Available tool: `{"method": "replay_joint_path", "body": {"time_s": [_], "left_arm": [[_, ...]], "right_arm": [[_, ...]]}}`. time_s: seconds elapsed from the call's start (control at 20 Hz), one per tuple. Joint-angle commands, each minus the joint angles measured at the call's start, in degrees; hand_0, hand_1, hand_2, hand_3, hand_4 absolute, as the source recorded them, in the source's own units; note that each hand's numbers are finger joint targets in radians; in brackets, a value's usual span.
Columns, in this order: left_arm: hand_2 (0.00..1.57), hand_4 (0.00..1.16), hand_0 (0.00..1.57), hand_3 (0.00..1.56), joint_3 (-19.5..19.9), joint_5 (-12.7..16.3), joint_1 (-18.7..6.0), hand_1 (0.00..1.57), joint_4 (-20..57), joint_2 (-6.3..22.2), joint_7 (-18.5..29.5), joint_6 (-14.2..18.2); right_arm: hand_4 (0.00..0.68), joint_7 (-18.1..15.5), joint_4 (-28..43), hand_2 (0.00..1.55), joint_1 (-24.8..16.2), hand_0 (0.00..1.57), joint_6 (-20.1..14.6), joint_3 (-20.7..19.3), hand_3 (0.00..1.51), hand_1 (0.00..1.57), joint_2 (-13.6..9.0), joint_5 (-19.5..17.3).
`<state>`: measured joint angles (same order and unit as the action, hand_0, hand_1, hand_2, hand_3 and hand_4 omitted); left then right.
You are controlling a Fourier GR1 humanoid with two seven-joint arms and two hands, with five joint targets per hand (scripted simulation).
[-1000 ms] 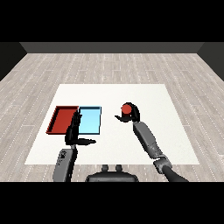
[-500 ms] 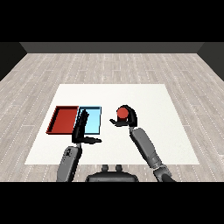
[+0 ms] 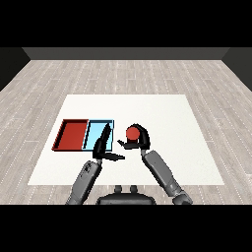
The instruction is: Pick the red can and put it in the red box
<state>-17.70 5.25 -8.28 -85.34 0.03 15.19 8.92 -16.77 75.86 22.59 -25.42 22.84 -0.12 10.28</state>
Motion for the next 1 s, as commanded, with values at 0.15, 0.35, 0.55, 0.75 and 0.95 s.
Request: {"method": "replay_joint_path", "body": {"time_s": [0.15,0.35,0.55,0.75,0.95], "left_arm": [[0.00,0.00,0.00,0.00,-6.43,1.87,0.46,0.00,1.99,-0.03,-0.44,3.91],[0.00,0.00,0.00,0.00,-7.72,7.27,-7.51,0.00,10.95,-0.03,1.83,7.34],[0.00,0.00,0.00,0.00,-2.03,6.48,-10.34,0.00,15.52,-0.02,3.90,3.11],[0.00,0.00,0.00,0.00,-3.91,6.91,-3.68,0.00,17.09,-0.03,8.59,0.20],[0.00,0.00,0.00,0.00,-3.05,6.84,-4.88,0.00,12.95,-0.03,4.17,-0.09]], "right_arm": [[0.630,-1.88,-0.40,1.45,0.20,1.45,0.33,0.78,1.39,1.45,0.12,1.06],[0.639,2.80,-1.68,1.44,5.33,1.46,-3.62,1.22,1.38,1.46,0.12,1.34],[0.633,-3.56,-3.72,1.43,3.29,1.44,-5.06,5.52,1.39,1.44,0.12,4.38],[0.631,0.69,2.37,1.43,-0.62,1.43,-1.77,2.50,1.38,1.43,0.12,0.68],[0.626,-2.75,-3.59,1.44,3.18,1.45,-4.31,7.69,1.38,1.45,0.12,5.89]]}}
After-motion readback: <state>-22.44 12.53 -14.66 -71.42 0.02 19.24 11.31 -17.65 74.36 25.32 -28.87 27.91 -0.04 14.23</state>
